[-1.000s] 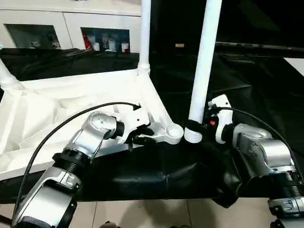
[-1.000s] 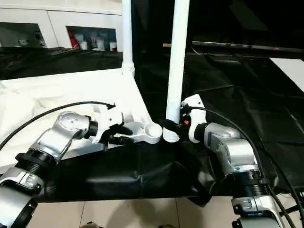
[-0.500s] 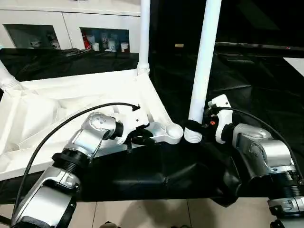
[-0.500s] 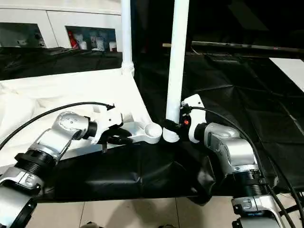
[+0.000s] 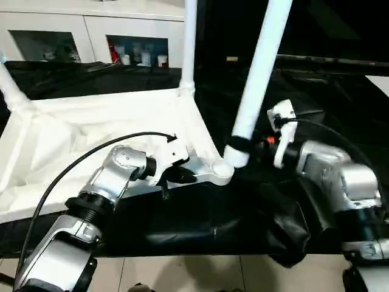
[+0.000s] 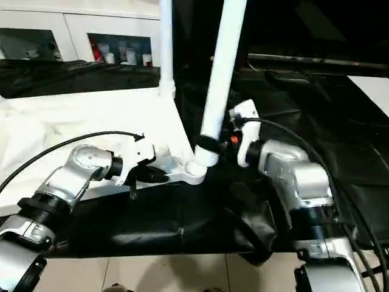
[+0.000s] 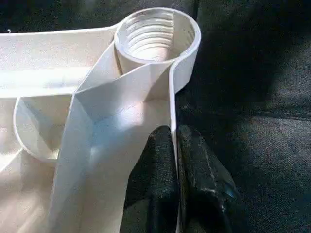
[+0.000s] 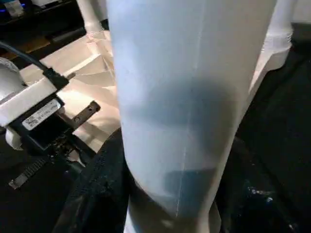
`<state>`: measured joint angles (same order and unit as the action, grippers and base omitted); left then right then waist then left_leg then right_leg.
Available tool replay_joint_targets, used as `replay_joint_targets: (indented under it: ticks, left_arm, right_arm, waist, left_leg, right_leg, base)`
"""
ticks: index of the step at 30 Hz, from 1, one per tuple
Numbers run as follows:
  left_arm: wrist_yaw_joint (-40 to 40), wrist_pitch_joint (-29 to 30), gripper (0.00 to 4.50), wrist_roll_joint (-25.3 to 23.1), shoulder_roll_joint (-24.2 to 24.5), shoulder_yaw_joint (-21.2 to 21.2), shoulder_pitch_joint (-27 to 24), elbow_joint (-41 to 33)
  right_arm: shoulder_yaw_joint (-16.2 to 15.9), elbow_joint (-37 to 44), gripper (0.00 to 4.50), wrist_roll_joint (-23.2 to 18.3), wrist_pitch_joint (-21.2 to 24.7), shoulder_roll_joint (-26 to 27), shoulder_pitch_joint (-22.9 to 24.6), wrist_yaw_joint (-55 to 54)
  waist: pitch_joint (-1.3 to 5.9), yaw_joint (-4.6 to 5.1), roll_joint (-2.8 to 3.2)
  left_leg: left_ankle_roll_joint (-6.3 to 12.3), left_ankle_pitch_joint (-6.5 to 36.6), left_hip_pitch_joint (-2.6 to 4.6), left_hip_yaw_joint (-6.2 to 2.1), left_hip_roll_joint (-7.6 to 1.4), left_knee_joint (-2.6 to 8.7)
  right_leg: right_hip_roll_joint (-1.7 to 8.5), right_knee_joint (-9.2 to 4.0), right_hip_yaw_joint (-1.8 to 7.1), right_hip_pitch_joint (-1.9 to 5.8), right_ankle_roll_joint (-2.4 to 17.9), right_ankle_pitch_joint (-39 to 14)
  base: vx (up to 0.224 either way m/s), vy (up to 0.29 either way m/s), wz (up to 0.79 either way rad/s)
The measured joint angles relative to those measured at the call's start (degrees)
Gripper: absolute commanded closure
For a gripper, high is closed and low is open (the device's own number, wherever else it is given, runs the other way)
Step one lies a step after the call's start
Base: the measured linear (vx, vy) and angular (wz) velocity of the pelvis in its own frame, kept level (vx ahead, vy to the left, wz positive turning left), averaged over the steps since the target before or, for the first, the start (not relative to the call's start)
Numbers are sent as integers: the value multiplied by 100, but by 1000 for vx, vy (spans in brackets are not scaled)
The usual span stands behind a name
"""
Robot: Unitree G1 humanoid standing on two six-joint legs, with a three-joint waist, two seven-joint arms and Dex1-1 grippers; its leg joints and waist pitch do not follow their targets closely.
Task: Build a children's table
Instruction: Insert table leg to table base
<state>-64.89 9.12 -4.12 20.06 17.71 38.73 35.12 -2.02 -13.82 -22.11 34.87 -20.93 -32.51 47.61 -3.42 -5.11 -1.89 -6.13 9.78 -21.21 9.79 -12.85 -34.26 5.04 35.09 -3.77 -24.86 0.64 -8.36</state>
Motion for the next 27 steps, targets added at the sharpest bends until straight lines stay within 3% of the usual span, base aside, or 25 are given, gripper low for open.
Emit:
replay_joint_targets:
  ticks: [9,27]
  left_arm:
    - [10,76,450,24,-3,-13,-90,-156]
    - [83,132,450,20,22,-37,-180,-278]
  right_arm:
    - [-339,-1169,260,341,-332,256,-363,70]
    - [-245,-2247,260,465,-1056,564,-654,280]
  waist:
    - [1,-2,-28]
    - [9,11,-74]
  left_leg:
    - [1,1,-9,2,1,1]
    - [0,0,1,3,0,-1]
  right_leg:
    - [4,-3,-2,-4,-4,-3]
    - [5,6,-1,-1,-3,-2]
  base:
    - [0,0,0]
    - [0,0,0]
